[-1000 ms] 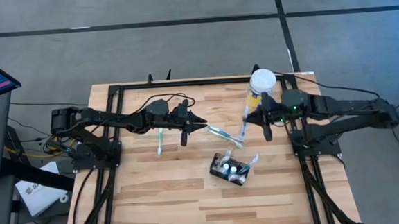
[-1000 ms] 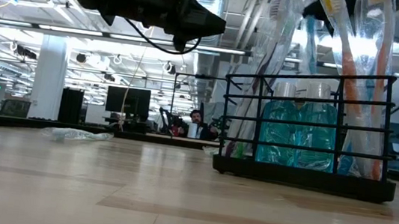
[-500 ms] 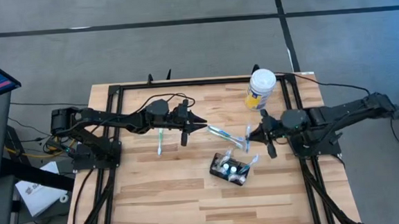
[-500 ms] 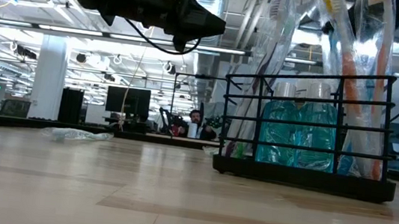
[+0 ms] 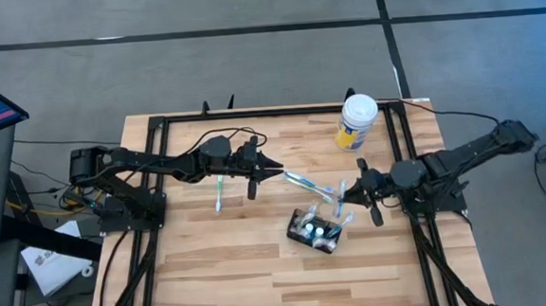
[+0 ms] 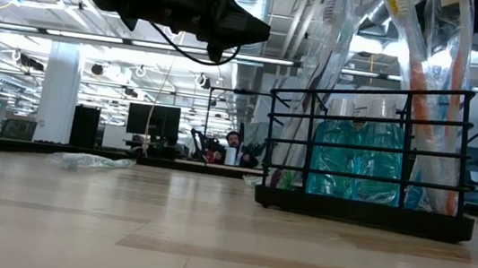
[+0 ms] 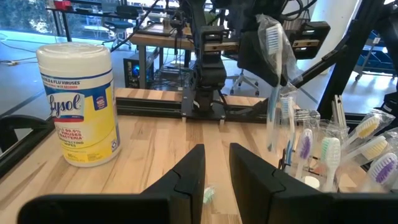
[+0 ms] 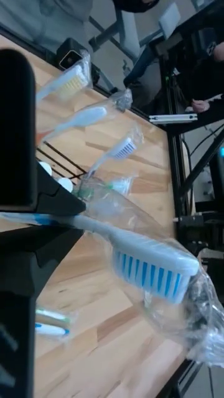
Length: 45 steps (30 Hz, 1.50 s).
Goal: Pick & Place toothbrushing station
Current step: Put the top blue toothbrush into the mesh organizer with the other toothbrush
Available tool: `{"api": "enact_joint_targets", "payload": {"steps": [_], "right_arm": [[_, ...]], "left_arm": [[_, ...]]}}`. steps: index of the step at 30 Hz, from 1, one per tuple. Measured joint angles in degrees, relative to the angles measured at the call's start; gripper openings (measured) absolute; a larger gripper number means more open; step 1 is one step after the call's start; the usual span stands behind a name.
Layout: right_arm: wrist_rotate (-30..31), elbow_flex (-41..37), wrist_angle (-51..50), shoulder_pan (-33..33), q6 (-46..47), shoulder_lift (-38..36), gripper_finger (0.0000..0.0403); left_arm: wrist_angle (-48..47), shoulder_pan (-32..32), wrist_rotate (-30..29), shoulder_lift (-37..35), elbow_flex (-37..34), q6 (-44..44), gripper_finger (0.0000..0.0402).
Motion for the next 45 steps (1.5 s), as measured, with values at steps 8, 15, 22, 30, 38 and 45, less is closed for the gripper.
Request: {"api": "enact_joint_targets", "payload": {"steps": [8,15,22,30,38,45], "right_arm": [[2.42,0.03,2.45,4.14,0.15,1.29,0.0006],[4.02,0.07,5.01,6.58,0.60,4.56,0.0007],[4.65,0.06,6.31,7.26,0.60,7.24,0.0008],[4.65,0.05,6.55,7.22,0.62,10.10,0.0008],[5.28,0.07,7.85,8.16,0.35,13.75,0.0008],[9.04,-4.64,15.07,11.01,0.56,15.46,0.0008]], "left_arm": [[-0.06,0.00,0.00,0.00,0.00,0.00,0.0066],[-0.05,0.00,-0.01,0.00,0.00,0.00,0.0066],[-0.04,0.00,-0.01,0.00,0.00,0.00,0.0066],[-0.05,0.00,-0.02,0.00,0.00,0.00,0.0066],[-0.18,0.00,-0.02,0.00,0.00,0.00,0.0066],[-0.33,0.00,0.00,0.00,0.00,0.00,0.0066]]}}
